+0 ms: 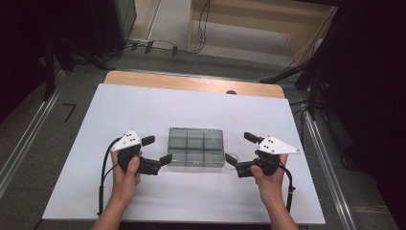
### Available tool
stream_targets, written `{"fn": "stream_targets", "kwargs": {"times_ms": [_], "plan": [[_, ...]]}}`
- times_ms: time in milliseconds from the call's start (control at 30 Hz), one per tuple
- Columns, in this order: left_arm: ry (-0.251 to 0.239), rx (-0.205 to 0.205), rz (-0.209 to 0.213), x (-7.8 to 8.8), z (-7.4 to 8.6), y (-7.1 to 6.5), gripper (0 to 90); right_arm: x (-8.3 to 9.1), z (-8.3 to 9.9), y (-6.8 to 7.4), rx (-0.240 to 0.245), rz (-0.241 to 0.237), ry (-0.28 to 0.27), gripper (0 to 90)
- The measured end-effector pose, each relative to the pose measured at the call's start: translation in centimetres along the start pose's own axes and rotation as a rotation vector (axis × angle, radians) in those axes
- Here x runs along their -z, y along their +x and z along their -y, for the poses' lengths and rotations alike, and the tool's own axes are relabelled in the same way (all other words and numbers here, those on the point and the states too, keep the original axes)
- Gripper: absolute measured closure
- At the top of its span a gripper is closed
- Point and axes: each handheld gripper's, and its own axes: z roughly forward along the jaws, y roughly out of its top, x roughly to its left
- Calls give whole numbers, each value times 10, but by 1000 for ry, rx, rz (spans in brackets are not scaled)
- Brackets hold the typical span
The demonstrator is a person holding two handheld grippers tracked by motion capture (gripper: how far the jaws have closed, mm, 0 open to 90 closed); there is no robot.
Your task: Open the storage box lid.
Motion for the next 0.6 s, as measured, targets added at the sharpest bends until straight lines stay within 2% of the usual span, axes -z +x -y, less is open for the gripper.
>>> {"fn": "stream_targets", "kwargs": {"times_ms": [100, 200, 267, 333, 367, 433, 600], "plan": [[-4, -3, 3, 0, 0, -1, 0, -11, -4, 5, 11, -26, 15, 0], [-2, -9, 5, -1, 1, -2, 0, -19, -5, 11, 20, -43, 26, 45], [-1, -10, 4, -1, 2, -2, 0, -26, -5, 15, 19, -58, 50, 163], [-3, -9, 5, -2, 3, -2, 0, -27, -4, 15, 16, -65, 52, 189], [-3, -10, 4, -2, 3, -2, 0, -29, -3, 16, 11, -82, 54, 213], [-4, -9, 6, -2, 5, -2, 0, -32, -2, 18, 11, -109, 54, 344], [17, -17, 6, -5, 9, -1, 0, -41, 2, 30, 20, -150, 83, 570]]}}
